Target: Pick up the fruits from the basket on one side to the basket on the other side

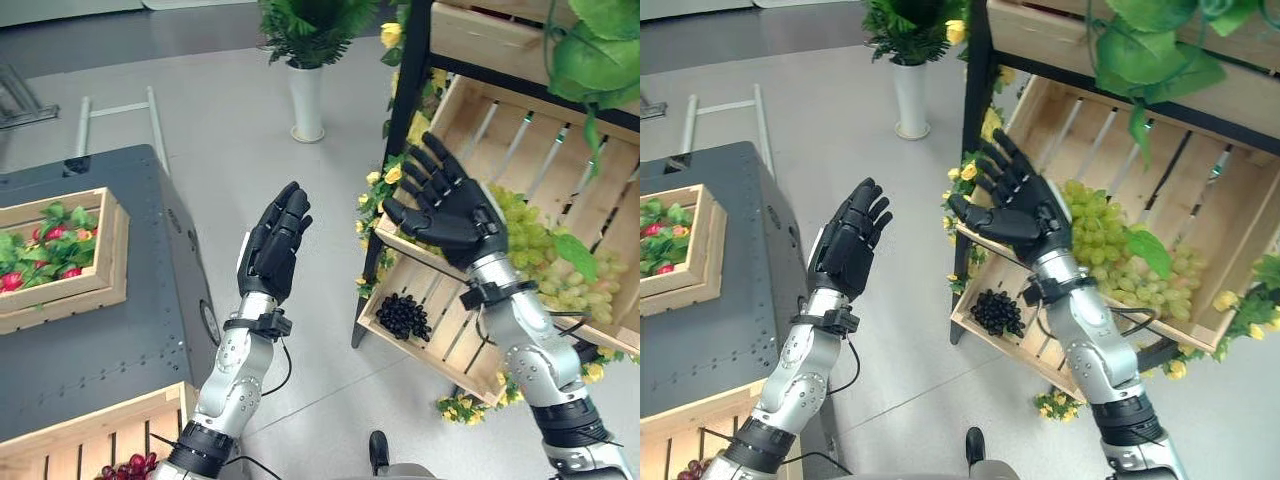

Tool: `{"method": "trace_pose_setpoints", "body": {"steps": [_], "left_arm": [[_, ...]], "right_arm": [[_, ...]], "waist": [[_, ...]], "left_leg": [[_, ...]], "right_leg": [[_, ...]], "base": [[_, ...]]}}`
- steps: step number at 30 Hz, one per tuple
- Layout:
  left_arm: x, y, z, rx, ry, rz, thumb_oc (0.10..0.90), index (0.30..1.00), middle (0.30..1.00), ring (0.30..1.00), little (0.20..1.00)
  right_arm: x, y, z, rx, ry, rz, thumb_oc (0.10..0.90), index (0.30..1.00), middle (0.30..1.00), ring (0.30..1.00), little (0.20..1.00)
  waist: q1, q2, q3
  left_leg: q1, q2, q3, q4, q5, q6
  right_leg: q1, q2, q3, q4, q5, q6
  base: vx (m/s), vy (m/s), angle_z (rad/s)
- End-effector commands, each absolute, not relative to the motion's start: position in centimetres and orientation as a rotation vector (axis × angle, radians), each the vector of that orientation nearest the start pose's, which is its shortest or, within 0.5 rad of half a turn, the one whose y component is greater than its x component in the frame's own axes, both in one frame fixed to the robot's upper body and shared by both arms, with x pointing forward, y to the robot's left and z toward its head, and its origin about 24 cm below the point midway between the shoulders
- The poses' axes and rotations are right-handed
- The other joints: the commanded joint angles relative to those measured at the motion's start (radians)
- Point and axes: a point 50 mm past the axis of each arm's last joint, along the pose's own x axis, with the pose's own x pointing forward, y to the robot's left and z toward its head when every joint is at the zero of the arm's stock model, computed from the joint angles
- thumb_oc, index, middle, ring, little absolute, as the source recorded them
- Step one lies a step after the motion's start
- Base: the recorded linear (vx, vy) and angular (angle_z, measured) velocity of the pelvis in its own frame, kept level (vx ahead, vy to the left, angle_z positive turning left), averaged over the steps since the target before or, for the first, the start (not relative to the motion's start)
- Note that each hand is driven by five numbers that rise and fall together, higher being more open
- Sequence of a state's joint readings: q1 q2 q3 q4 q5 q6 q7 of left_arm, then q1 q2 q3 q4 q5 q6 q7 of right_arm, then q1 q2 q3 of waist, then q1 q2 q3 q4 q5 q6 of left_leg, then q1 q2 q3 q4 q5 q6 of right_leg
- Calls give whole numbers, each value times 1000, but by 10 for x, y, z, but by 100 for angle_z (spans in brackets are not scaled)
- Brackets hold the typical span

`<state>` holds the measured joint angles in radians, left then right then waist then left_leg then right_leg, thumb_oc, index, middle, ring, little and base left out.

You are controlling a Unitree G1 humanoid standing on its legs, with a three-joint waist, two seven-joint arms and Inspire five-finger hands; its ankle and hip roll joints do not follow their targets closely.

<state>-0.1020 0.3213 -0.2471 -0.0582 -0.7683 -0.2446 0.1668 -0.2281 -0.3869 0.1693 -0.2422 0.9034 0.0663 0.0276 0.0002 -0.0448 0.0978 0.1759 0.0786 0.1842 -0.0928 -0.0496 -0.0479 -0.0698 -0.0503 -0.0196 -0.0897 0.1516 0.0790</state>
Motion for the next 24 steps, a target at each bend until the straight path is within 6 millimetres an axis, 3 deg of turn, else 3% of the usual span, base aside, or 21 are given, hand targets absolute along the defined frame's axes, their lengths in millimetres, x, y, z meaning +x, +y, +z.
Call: {"method": "trace_pose_setpoints", "body": {"steps": [1, 5, 11, 13, 15, 17, 19, 20, 24], "left_arm": [[266, 167, 133, -434, -497, -59, 800, 900, 900, 900, 900], [262, 175, 131, -412, -505, 8, 800, 900, 900, 900, 900], [254, 189, 128, -361, -500, 59, 800, 900, 900, 900, 900], [251, 197, 126, -343, -500, 82, 800, 900, 900, 900, 900], [247, 203, 125, -311, -509, 97, 800, 900, 900, 900, 900], [245, 210, 123, -290, -509, 115, 800, 900, 900, 900, 900], [245, 217, 122, -276, -512, 144, 800, 900, 900, 900, 900], [246, 218, 121, -252, -521, 153, 800, 900, 900, 900, 900], [245, 219, 120, -172, -536, 217, 800, 900, 900, 900, 900]], "right_arm": [[259, -131, 193, 631, -543, 658, 800, 900, 900, 900, 900], [249, -117, 191, 724, -580, 826, 800, 900, 900, 900, 900], [249, -101, 180, 749, -572, 876, 800, 900, 900, 900, 900], [251, -96, 169, 700, -515, 848, 800, 900, 900, 900, 900], [251, -94, 154, 690, -455, 825, 800, 900, 900, 900, 900], [250, -96, 144, 675, -414, 808, 800, 900, 900, 900, 900], [249, -97, 130, 651, -348, 806, 800, 900, 900, 900, 900], [248, -102, 121, 621, -319, 800, 800, 900, 900, 900, 900], [246, -105, 108, 574, -256, 807, 800, 900, 900, 900, 900]], "waist": [[28, -10, -67], [69, -4, -65], [145, 8, -57], [166, 12, -46], [179, 11, -25], [180, 10, -13], [167, 4, -4], [153, 0, -1], [122, -11, 16]], "left_leg": [[-89, -1, -109, 6, 9, -8], [-100, -41, -165, 6, 4, 9], [-101, -99, -240, 6, 7, 46], [-104, -122, -272, 10, 21, 66], [-114, -148, -310, 31, 26, 87], [-119, -159, -333, 43, 23, 96], [-126, -170, -359, 56, 20, 97], [-131, -175, -377, 65, 15, 92], [-131, -187, -402, 69, -26, 91]], "right_leg": [[127, -121, -113, 2, -93, 62], [142, -142, -147, 12, -99, 69], [139, -183, -203, 87, -129, 91], [104, -193, -204, 200, -137, 95], [26, -196, -187, 362, -105, 100], [-17, -182, -157, 432, -92, 99], [-36, -151, -103, 380, -90, 90], [-29, -136, -68, 294, -95, 85], [-45, -131, 68, 59, 11, 105]], "base": [[4, 155, 24], [22, 161, 26], [32, 198, 33], [16, 207, 32], [-21, 129, 34], [10, 41, 38], [61, -45, 35], [70, -112, 44], [68, -177, 87]]}}
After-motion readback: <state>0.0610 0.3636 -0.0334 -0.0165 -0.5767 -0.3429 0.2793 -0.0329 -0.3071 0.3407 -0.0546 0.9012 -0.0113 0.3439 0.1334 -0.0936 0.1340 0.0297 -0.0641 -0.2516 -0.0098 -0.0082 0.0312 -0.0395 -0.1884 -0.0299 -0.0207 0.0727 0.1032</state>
